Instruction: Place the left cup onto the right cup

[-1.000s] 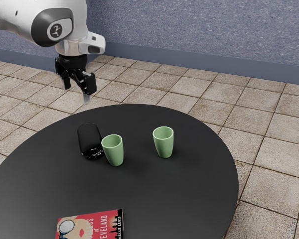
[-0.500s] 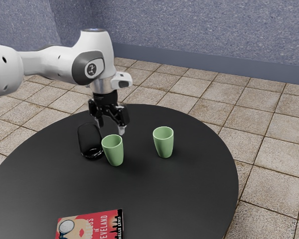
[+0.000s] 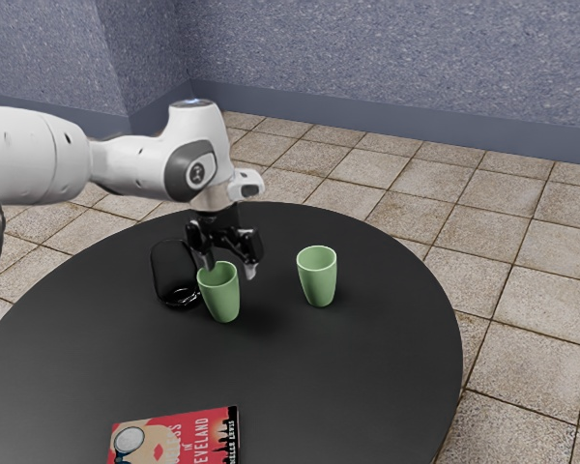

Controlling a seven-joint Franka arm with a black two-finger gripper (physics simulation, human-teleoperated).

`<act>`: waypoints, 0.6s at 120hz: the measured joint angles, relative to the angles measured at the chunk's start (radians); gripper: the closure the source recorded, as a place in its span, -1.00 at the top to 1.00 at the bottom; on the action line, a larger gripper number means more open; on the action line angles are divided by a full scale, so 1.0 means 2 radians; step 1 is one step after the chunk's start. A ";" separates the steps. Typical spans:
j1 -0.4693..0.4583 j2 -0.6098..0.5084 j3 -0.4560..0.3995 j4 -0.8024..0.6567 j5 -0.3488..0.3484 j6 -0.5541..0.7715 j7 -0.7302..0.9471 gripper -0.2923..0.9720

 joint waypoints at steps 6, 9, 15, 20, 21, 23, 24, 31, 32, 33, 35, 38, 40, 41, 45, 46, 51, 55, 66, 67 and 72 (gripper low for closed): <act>0.002 0.006 0.000 0.000 -0.005 0.006 -0.001 0.54; 0.003 0.009 0.000 0.001 -0.006 0.010 -0.001 0.54; 0.003 0.015 0.000 0.001 -0.009 0.016 -0.001 0.54; 0.003 0.019 0.000 0.001 -0.011 0.021 -0.002 0.54; 0.003 0.020 0.000 0.001 -0.012 0.023 -0.002 0.54; 0.003 0.022 0.000 0.001 -0.013 0.024 -0.002 0.54; 0.003 0.023 0.000 0.001 -0.014 0.025 -0.002 0.54; 0.003 0.030 0.000 0.001 -0.020 0.031 -0.003 0.54; 0.003 0.031 0.000 0.001 -0.020 0.031 -0.003 0.54; 0.003 0.032 0.000 0.001 -0.021 0.032 -0.003 0.54; 0.003 0.034 0.000 0.001 -0.022 0.033 -0.003 0.54; 0.003 0.037 0.000 0.000 -0.023 0.035 -0.003 0.54; 0.003 0.039 0.000 0.000 -0.023 0.036 -0.003 0.54; 0.003 0.040 0.000 0.000 -0.024 0.036 -0.003 0.54; 0.003 0.042 0.000 -0.001 -0.024 0.038 -0.004 0.54; 0.003 0.043 0.000 -0.001 -0.023 0.038 -0.004 0.54; 0.003 0.046 0.000 -0.001 -0.022 0.040 -0.004 0.54; 0.003 0.047 0.000 -0.001 -0.022 0.041 -0.004 0.52; 0.002 0.046 0.000 -0.002 -0.017 0.043 -0.005 0.30; 0.001 0.046 0.000 -0.002 -0.016 0.043 -0.005 0.25; 0.001 0.045 0.000 -0.002 -0.012 0.042 -0.005 0.01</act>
